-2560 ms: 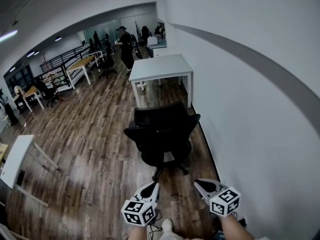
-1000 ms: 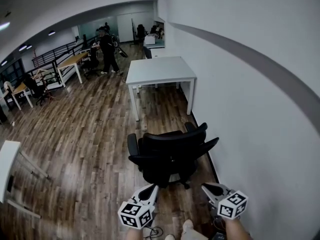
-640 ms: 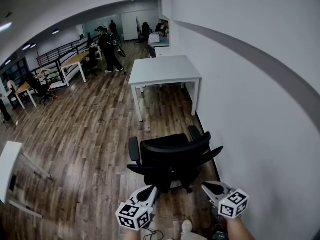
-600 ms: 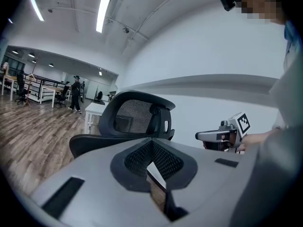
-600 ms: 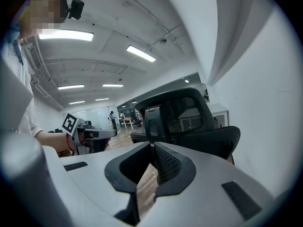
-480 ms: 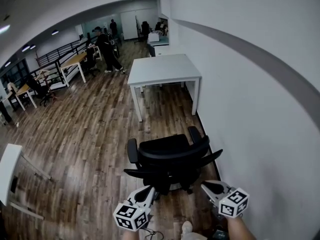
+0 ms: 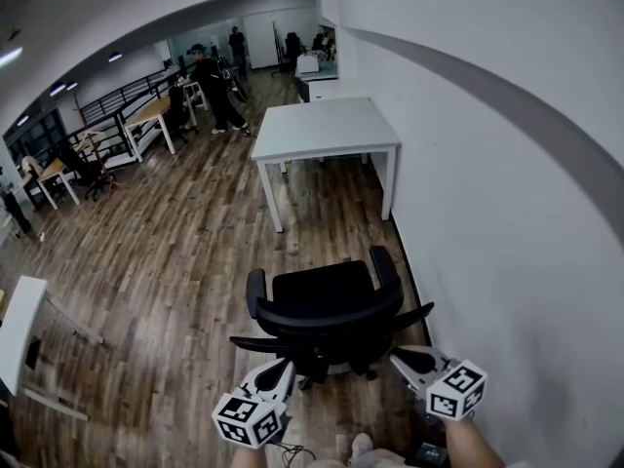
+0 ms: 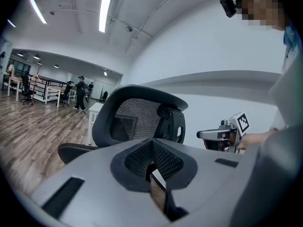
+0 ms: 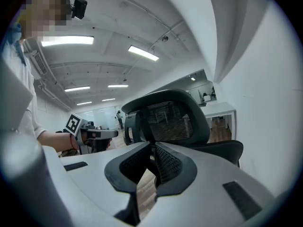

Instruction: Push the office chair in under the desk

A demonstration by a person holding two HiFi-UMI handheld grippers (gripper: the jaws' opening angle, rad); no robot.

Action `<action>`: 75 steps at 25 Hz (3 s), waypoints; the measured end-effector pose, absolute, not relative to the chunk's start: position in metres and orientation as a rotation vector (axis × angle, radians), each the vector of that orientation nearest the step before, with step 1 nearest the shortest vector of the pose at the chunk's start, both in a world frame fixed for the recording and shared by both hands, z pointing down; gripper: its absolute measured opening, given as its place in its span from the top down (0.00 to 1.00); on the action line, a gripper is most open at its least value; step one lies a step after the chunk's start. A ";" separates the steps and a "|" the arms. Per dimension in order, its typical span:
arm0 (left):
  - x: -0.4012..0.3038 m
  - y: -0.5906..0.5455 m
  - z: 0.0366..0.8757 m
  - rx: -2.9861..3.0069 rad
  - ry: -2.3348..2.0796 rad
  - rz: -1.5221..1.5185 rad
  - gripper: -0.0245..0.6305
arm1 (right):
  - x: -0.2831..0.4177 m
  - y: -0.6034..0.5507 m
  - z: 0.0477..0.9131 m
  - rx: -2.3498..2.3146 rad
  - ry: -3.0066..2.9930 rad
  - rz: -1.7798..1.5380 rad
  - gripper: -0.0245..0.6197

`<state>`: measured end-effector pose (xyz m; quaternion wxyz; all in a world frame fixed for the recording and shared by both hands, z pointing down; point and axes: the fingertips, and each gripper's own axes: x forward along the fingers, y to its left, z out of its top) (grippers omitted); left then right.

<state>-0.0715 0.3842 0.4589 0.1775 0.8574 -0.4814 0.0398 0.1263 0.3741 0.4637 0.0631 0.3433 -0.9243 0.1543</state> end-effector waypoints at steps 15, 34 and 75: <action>-0.080 0.372 0.463 2.423 -1.339 0.126 0.96 | 0.121 0.358 0.469 1.004 -2.781 0.494 0.90; -0.083 0.358 0.461 2.481 -1.287 0.221 0.93 | 0.119 0.343 0.472 0.930 -2.755 0.464 0.78; -0.079 0.360 0.487 2.655 -1.016 0.922 0.37 | 0.118 0.340 0.484 0.570 -2.523 0.171 0.47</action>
